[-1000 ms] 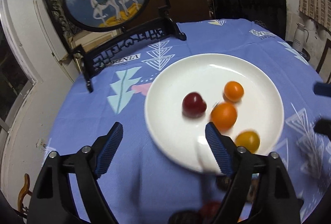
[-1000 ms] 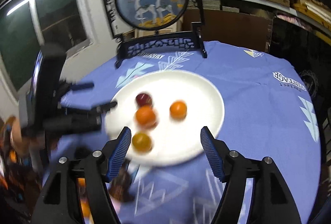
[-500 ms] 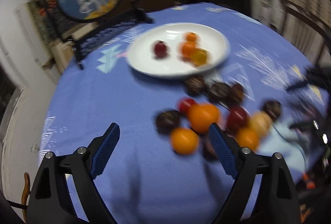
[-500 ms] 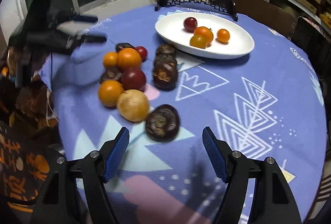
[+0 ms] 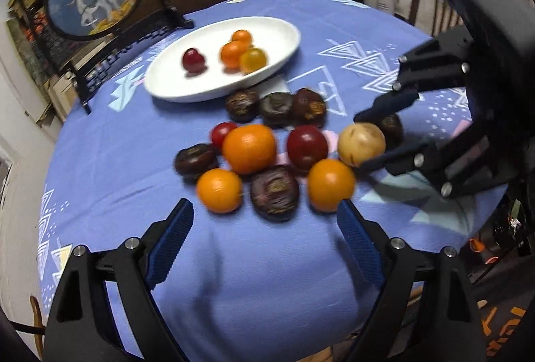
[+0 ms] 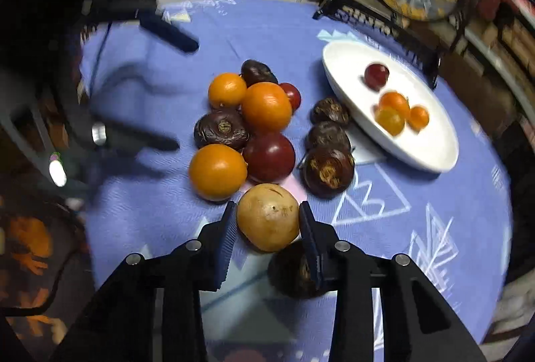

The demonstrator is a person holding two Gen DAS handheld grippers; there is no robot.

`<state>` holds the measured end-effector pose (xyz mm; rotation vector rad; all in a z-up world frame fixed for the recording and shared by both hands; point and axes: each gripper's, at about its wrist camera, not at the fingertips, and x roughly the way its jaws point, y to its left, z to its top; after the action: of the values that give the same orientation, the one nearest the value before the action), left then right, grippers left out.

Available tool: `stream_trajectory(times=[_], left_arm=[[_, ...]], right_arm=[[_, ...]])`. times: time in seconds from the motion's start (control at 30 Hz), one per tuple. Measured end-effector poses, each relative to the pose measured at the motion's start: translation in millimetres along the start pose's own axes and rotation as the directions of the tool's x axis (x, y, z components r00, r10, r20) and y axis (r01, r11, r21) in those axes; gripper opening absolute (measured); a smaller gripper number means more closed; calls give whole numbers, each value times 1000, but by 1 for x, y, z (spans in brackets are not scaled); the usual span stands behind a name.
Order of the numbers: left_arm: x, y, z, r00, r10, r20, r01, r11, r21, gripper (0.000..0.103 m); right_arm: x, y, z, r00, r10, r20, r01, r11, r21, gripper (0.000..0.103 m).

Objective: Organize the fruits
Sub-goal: 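Grasp the yellow round fruit with the right gripper while the left grasps an orange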

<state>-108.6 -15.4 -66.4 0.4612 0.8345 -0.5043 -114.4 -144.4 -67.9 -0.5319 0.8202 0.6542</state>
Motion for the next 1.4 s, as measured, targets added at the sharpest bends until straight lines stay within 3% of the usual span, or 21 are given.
stream_trajectory(times=[0.13, 0.27, 0.33, 0.4, 0.83, 0.87, 0.97, 1.03, 1.07, 1.1, 1.13, 1.23, 1.37, 1.4], left_arm=[[9, -20, 10, 999, -41, 8, 41, 998, 40, 85], [18, -43, 15, 1000, -27, 9, 26, 993, 115, 84], [24, -50, 15, 1000, -25, -4, 25, 989, 147, 75], [31, -52, 16, 999, -35, -37, 40, 988, 151, 55], [40, -53, 18, 999, -31, -34, 35, 992, 121, 54], [42, -53, 20, 999, -32, -33, 35, 993, 115, 53], [40, -49, 20, 996, -81, -36, 84, 992, 90, 36], [37, -44, 18, 995, -95, -33, 98, 992, 78, 35], [34, -41, 16, 995, -99, -25, 100, 992, 72, 35], [30, -38, 15, 995, -102, -15, 103, 992, 66, 35], [27, -35, 14, 994, -110, -4, 110, 992, 60, 35], [14, -24, 14, 991, -131, 31, 131, 991, 28, 35], [3, -8, 13, 990, -130, 56, 131, 991, -21, 35], [2, -4, 13, 990, -128, 59, 130, 991, -30, 35]], right_arm=[[-20, -14, -15, 999, -7, 42, 4, 997, 80, 37], [-30, -21, -29, 998, -11, 58, 2, 989, 146, 37], [-31, -20, -32, 998, -12, 62, 2, 989, 149, 37], [-32, -18, -32, 997, -5, 73, -6, 989, 150, 37], [-19, -33, -24, 996, -40, 78, 25, 983, 183, 37], [-15, -34, -23, 997, -44, 69, 30, 983, 182, 37], [-2, -37, -20, 997, -64, 48, 54, 981, 185, 38], [2, -40, -21, 997, -59, 41, 51, 980, 193, 45], [4, -41, -22, 999, -42, 29, 36, 981, 192, 53], [4, -41, -24, 999, -41, 28, 36, 981, 188, 70], [4, -39, -25, 998, -52, 33, 46, 983, 180, 75], [8, -38, -23, 996, -76, 35, 69, 984, 164, 75], [16, -46, -17, 999, -27, 45, 17, 979, 203, 74], [16, -47, -16, 999, -8, 50, -2, 979, 205, 67]])
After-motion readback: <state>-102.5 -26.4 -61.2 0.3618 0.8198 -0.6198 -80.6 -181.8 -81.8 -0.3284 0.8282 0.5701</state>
